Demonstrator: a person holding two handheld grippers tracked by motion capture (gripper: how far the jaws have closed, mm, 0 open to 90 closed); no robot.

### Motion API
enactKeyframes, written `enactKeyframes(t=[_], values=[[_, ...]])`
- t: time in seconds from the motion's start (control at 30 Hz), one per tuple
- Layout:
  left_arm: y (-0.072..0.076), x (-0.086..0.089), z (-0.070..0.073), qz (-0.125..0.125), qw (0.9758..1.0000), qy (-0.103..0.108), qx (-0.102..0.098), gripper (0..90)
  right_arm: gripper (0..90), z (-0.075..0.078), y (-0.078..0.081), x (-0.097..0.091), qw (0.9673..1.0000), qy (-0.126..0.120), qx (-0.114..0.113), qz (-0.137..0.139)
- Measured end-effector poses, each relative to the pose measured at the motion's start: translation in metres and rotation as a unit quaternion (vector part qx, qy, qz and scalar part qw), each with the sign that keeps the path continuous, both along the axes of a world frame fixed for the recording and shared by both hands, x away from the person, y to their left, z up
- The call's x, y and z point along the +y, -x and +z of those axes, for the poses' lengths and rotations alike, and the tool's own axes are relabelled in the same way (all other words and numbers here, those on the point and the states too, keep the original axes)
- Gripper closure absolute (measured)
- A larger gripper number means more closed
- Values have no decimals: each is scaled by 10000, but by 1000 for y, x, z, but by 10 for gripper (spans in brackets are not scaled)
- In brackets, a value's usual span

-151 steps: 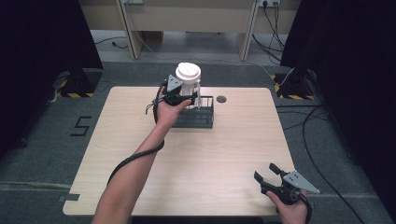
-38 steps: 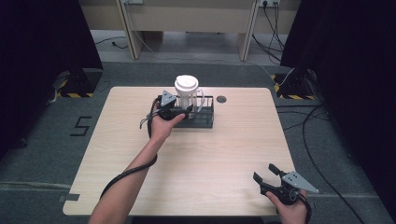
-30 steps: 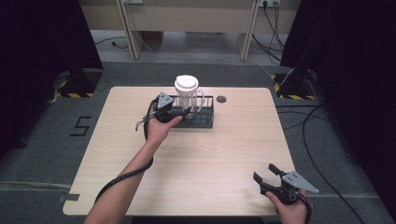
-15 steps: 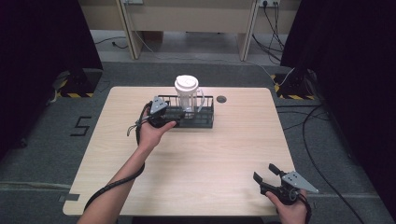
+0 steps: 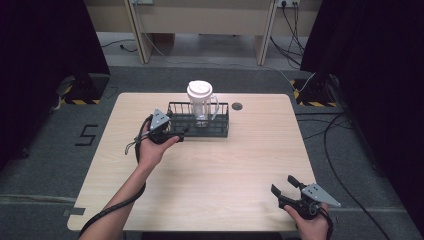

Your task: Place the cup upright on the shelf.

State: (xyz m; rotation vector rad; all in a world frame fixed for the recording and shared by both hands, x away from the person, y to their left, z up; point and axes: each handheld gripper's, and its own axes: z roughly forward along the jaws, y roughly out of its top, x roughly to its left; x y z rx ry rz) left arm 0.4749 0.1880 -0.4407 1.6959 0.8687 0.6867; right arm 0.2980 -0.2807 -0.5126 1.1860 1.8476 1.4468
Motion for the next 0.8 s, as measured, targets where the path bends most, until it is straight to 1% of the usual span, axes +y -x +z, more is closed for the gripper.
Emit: enactKeyframes(t=[0.33,0.8], values=[[18,19,-3,61,10000,-37,-30,144,232,0,0,0,10000,11,16,-8],[46,42,-9,101,9999,-90,-67,144,233,0,0,1,10000,16,10,-17]])
